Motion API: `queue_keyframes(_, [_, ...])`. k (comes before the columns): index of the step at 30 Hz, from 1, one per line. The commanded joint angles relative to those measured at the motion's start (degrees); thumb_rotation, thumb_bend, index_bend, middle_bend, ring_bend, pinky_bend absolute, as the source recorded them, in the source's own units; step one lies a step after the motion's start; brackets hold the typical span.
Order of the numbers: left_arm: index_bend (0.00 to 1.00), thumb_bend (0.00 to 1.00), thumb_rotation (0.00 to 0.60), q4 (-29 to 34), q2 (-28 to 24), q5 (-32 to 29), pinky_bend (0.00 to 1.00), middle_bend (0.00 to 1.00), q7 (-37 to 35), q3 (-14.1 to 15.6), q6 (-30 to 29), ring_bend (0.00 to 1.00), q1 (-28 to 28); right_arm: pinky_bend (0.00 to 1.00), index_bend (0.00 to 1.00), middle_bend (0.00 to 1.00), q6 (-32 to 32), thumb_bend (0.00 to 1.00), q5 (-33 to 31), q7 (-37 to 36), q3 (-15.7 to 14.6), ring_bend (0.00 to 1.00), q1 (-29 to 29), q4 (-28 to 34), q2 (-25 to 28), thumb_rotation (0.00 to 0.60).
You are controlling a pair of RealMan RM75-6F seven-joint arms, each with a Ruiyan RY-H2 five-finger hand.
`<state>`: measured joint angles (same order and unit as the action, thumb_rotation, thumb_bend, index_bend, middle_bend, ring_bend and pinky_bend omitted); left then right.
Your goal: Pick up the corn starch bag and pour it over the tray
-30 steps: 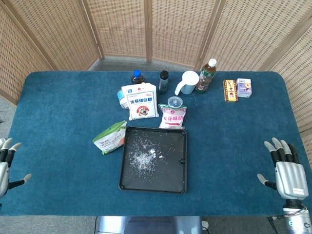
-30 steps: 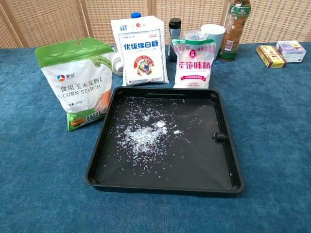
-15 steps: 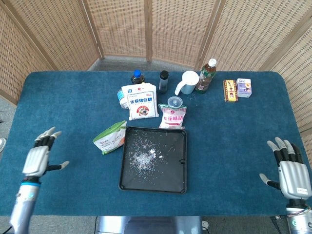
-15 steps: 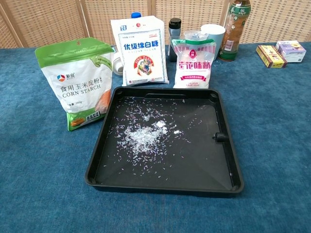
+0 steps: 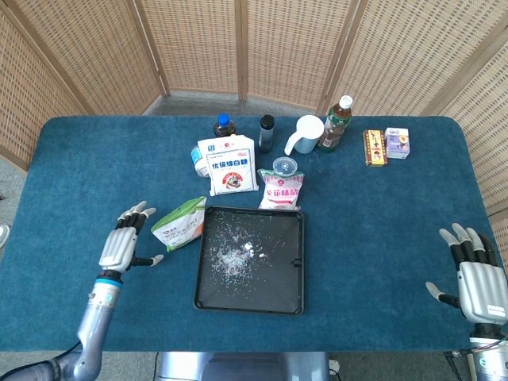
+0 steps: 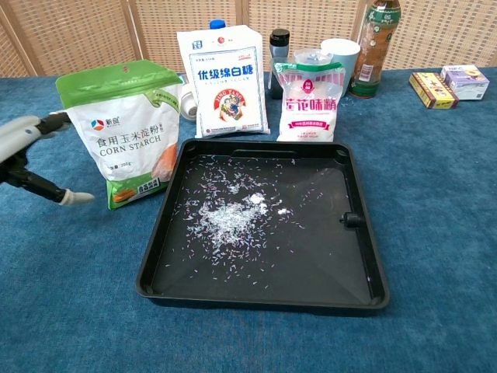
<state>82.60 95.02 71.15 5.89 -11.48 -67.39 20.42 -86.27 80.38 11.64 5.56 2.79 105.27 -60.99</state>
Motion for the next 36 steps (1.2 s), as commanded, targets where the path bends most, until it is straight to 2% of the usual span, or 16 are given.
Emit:
queue_keyframes(1, [0.1,0.07,0.6,-1.2,1.5,-1.1,0.03,0.0,1.4,-0.4,-0.2,0.0,0.8,0.04,0.13,0.07,-0.1,0.1,0.0,-0.4,0.0,0.02,-0.1,0.0,0.2,0.6])
queue_keyframes(11, [0.1,0.07,0.6,-11.6,11.4,0.8,0.03,0.0,0.6,-1.1,-3.8,0.0,3.2,0.04,0.13,0.07,-0.6,0.1,0.1,-2.9,0.3,0.02,-0.6,0.2,1.3,0.6])
queue_keyframes(23, [0.12,0.08,0.6,-15.5,15.9,0.4,0.04,0.0,1.5,-2.0,-4.3,0.01,4.9,0.04,0.13,0.07,0.1,0.1,0.1,-4.0,0.1,0.02,-0.4,-0.2,1.3,0.6])
queue_keyframes(26, [0.22,0.12,0.6,-17.0,17.2,-0.1,0.19,0.04,2.7,-2.5,-5.0,0.1,5.1,0.04,0.13,0.07,0.2,0.1,0.1,-4.1,0.1,0.02,-0.4,-0.2,1.4,0.6])
queue_keyframes(28, [0.31,0.17,0.6,-17.9,18.1,-0.4,0.28,0.13,3.0,-2.9,-5.5,0.2,5.2,0.04,0.13,0.07,0.1,0.1,0.1,-4.0,0.1,0.02,-0.4,-0.2,1.4,0.6])
queue_keyframes(36, [0.57,0.3,0.6,-20.8,20.7,0.0,0.52,0.39,4.1,-3.0,-7.3,0.45,5.5,0.04,0.13,0.07,0.2,0.1,0.2,-4.2,0.1,0.02,-0.4,-0.2,1.5,0.6])
